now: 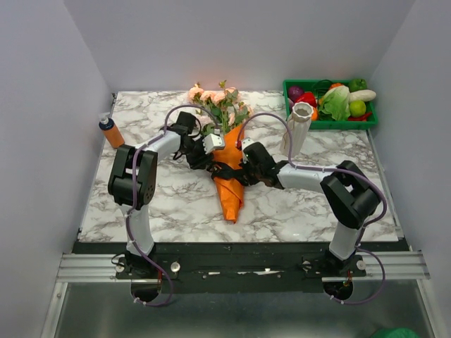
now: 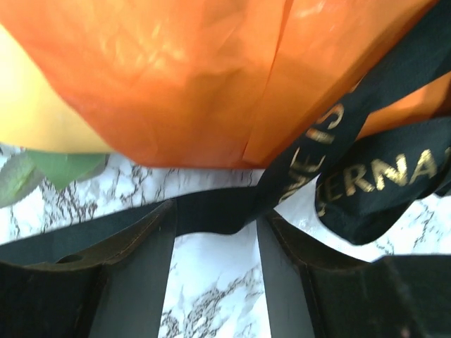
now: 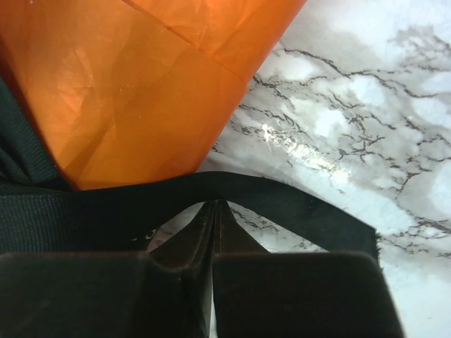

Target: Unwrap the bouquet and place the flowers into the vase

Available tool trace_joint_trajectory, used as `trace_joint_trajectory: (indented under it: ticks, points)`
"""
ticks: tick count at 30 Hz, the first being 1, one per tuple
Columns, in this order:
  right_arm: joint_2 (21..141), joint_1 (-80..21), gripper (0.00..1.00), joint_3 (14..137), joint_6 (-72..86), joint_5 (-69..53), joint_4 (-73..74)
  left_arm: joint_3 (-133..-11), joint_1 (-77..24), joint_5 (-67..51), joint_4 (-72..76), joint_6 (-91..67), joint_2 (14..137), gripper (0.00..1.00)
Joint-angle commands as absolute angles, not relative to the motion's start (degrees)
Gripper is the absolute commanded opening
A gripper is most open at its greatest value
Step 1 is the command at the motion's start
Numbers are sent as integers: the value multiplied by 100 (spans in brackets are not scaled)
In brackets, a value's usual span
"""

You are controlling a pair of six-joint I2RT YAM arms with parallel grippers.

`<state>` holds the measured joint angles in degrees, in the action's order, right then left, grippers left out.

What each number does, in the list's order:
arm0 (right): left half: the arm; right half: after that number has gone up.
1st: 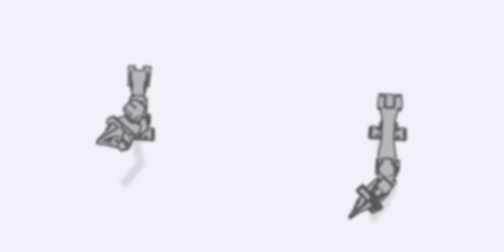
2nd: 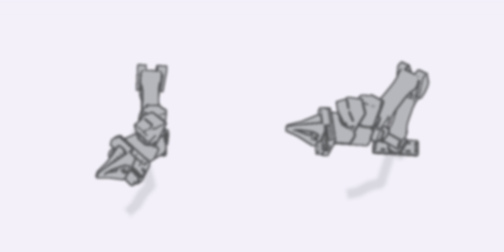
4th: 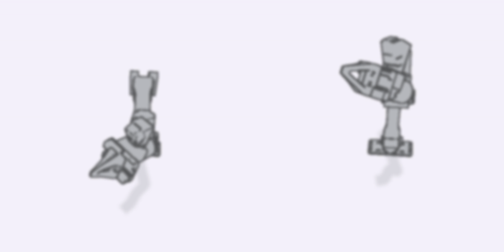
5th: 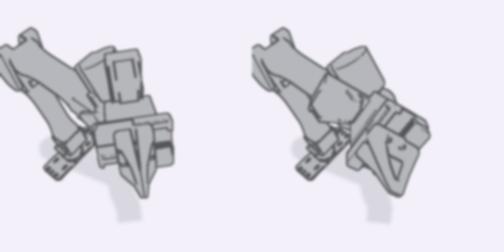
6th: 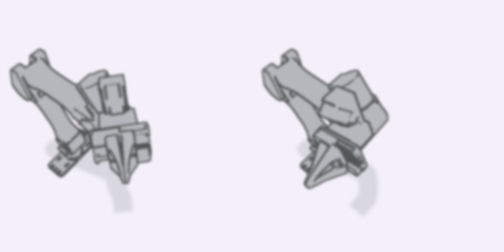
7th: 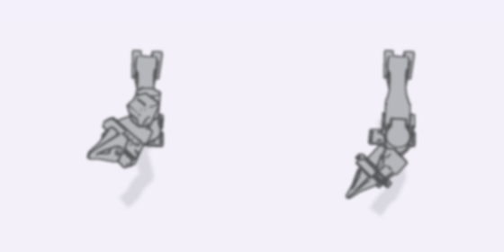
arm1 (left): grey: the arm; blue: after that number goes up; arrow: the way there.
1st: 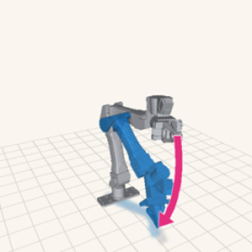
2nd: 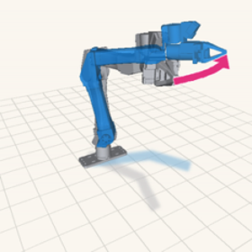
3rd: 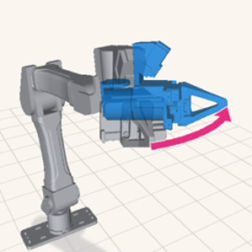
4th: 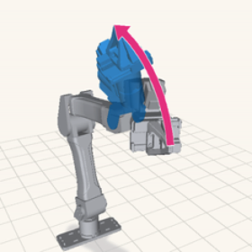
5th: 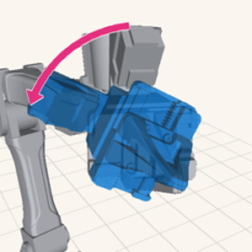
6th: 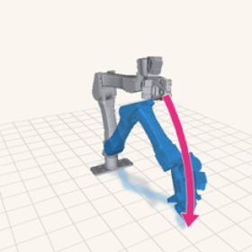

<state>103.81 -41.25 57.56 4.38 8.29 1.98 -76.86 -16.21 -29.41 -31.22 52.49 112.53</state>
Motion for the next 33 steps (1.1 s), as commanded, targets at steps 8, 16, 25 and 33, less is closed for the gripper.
trace_joint_trajectory:
  ticks: [8,16,25,33]
  points:
    - [9958,-4157,1,5344,870,1362,369,-7620,-1556,-2874,-2901,5081,11056,42]
    - [9686,-4157,22,5221,835,1696,404,-7647,-1582,-3023,-2786,4843,11013,0]
    - [10001,-4175,69,5440,440,1740,343,-8068,-1363,-3006,-3093,4685,11048,0]
    - [10529,-4421,71,5888,-754,1697,-104,-8394,-1187,-2672,-3261,4482,11294,0]
